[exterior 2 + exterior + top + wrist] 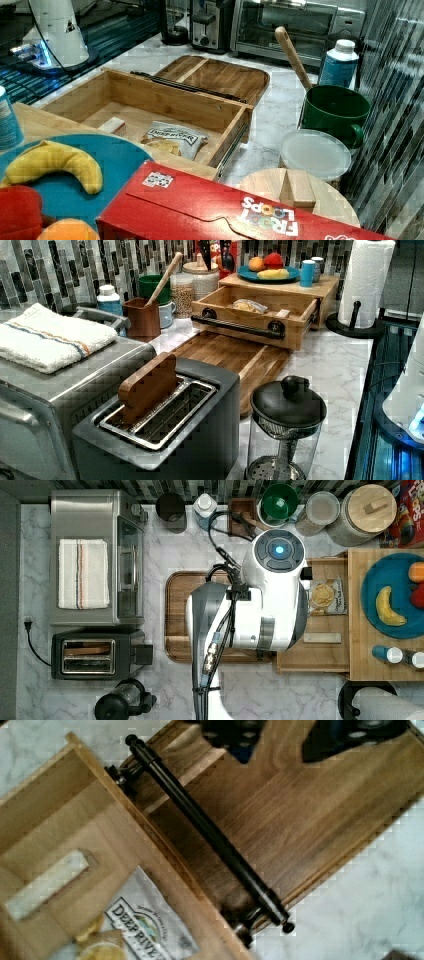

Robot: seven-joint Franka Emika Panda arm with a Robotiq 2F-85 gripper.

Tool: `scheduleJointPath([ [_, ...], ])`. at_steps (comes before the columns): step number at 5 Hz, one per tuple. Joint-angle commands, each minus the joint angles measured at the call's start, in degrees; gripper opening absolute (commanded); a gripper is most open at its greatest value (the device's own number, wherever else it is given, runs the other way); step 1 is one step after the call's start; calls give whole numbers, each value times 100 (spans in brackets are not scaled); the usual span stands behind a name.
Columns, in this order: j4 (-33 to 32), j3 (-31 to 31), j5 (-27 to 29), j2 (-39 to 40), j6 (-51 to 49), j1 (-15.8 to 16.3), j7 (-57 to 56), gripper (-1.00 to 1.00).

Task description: Close the drawer.

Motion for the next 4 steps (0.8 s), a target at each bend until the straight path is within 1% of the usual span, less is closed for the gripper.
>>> scheduleJointPath([
  [1,-905,374,186,-512,812,414,-1395,100],
  [2,-1327,430,231,-541,1339,377,-1874,87],
  [3,-1647,489,248,-384,1813,331,-2307,-100],
  [4,-1828,415,420,-129,2224,367,-2626,-100],
])
